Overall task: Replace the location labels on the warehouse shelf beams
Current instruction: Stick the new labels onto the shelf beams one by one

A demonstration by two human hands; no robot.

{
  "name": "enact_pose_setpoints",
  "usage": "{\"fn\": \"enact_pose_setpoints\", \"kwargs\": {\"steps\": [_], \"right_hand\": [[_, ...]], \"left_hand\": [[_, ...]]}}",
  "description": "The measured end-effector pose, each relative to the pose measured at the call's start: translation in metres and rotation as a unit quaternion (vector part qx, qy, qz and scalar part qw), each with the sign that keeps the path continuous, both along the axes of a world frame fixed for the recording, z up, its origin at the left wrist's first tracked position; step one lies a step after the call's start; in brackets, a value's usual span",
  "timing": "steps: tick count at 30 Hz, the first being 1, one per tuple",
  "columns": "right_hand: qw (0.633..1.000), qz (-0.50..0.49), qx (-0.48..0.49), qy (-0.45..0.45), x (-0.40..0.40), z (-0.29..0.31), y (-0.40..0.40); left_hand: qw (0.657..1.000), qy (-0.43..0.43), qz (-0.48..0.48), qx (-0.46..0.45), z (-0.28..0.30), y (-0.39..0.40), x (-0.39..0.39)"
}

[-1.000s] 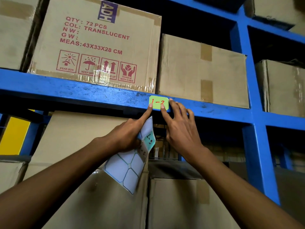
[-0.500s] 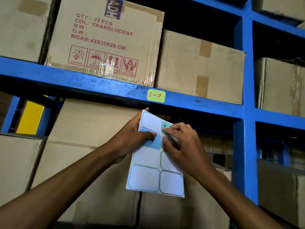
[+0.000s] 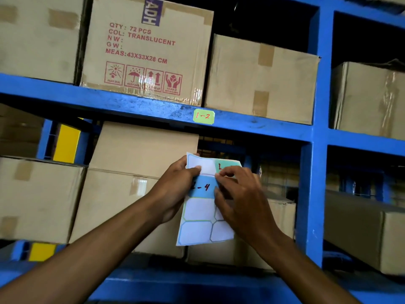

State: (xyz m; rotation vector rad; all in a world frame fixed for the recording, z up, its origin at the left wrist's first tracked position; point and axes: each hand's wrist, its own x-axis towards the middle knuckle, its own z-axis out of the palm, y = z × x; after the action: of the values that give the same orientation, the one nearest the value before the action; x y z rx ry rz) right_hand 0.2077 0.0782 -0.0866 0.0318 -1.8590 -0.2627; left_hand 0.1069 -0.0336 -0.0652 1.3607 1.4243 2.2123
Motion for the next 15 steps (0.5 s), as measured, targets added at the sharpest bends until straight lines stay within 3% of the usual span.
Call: {"fn": "enact_pose_setpoints", "kwargs": {"steps": [7,15], "right_hand": [[1.0,0.025,-0.008,-0.006,0.017,-0.01,-0.015],[0.996,0.048,0.009,-0.073,0.027,-0.038,-0.029]], "left_hand": [[0.997,-0.029,0.06,-0.024,-0.01,-0.011,0.019],[0.986,-0.149,0.054,-0.054,-0.041,-0.015,0.023]]}}
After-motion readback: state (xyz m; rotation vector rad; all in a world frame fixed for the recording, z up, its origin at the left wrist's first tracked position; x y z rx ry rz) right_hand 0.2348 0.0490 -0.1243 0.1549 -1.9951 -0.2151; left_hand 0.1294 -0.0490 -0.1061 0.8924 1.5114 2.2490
